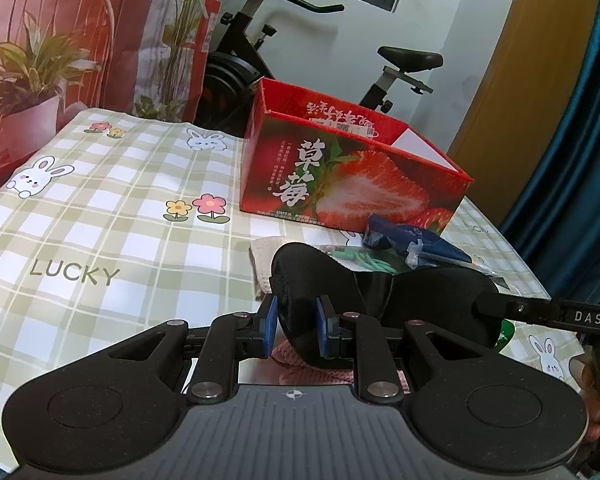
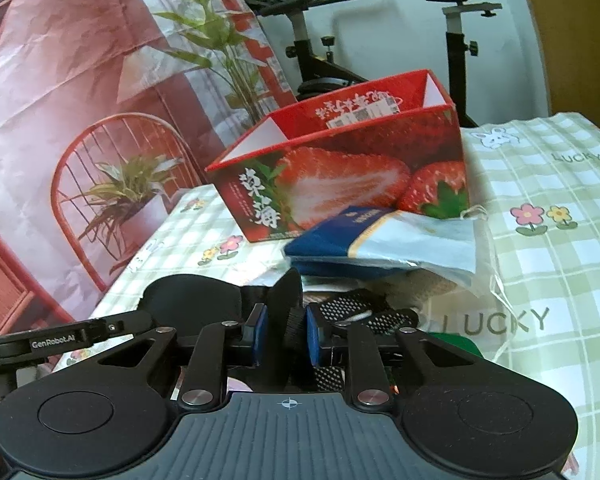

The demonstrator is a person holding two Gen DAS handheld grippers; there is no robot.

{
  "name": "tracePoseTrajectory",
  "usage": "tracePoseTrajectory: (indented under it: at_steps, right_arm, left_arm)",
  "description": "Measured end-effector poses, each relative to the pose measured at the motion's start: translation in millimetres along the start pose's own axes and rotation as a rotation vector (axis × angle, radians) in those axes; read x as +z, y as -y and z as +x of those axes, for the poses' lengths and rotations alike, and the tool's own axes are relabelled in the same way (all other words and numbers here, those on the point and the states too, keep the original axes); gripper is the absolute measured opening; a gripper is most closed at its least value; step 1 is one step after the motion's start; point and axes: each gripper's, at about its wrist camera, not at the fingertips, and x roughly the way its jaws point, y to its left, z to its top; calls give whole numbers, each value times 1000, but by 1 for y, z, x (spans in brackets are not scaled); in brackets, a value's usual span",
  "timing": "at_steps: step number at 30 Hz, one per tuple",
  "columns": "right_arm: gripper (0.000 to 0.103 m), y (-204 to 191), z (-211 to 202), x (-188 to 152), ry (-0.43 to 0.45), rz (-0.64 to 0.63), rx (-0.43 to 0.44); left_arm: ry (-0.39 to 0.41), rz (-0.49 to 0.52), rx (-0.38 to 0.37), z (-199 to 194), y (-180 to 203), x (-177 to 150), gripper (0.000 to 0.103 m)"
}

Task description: Organize soft objects

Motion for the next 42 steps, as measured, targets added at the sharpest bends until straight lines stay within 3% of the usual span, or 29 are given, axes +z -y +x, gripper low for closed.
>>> tracePoseTrajectory:
  at_steps: [24, 29, 42]
  right_arm:
    - [15, 3, 7, -4, -39, -31, -57]
    - [12, -8, 1, 3, -24, -89, -22]
    - [11, -42, -34, 72, 113, -200, 61]
  left_arm:
    - [-44, -16, -9, 10, -3, -5, 22]
    - [3, 19, -15, 1, 3, 2, 12]
    - [213, 65, -29, -46, 20, 54, 11]
